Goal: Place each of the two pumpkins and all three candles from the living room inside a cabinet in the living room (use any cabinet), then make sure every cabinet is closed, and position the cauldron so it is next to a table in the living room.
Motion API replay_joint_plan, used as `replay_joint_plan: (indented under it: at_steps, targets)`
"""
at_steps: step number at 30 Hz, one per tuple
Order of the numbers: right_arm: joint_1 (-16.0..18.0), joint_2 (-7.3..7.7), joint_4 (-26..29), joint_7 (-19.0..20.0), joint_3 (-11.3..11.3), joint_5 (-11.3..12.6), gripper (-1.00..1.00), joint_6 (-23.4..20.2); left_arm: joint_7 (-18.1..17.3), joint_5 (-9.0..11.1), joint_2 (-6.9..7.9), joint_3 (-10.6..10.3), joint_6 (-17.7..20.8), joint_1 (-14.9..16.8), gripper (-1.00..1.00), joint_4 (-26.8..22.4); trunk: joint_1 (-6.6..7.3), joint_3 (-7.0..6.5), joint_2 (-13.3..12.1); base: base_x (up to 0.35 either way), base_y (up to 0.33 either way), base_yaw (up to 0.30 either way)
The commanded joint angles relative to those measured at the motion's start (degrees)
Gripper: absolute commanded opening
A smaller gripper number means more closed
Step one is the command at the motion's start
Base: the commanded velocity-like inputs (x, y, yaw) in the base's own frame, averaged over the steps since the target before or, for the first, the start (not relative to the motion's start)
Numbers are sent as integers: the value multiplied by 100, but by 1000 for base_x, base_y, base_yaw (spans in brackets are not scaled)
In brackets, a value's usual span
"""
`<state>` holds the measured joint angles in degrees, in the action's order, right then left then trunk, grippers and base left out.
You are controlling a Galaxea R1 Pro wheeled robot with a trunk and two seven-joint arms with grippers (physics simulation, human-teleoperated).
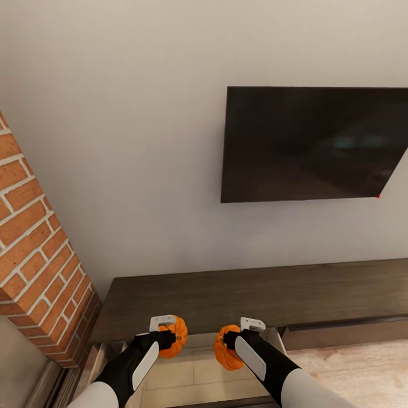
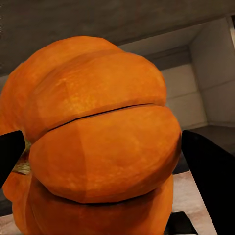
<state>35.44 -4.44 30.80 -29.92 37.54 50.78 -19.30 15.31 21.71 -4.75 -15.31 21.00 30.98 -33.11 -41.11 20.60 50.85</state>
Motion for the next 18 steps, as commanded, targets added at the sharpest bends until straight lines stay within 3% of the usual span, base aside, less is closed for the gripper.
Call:
replay_joint_plan:
  at_steps: [1, 14, 18]
  targets:
    - [7, 4, 11, -17, 34, 28, -100, -20, 55, 67, 6, -26, 17, 4, -100, 3, -23, 25, 48, 0, 0, 0]
    - [7, 13, 14, 152, 34, -33, -100, -91, 71, 88, 13, 29, 18, 4, -100, 49, -309, 259, 569, 0, 0, 3]
    - [7, 13, 14, 153, 34, -33, -100, -93, 78, 88, 10, 22, 18, 4, -100, 50, -331, 274, 609, 0, 0, 167]
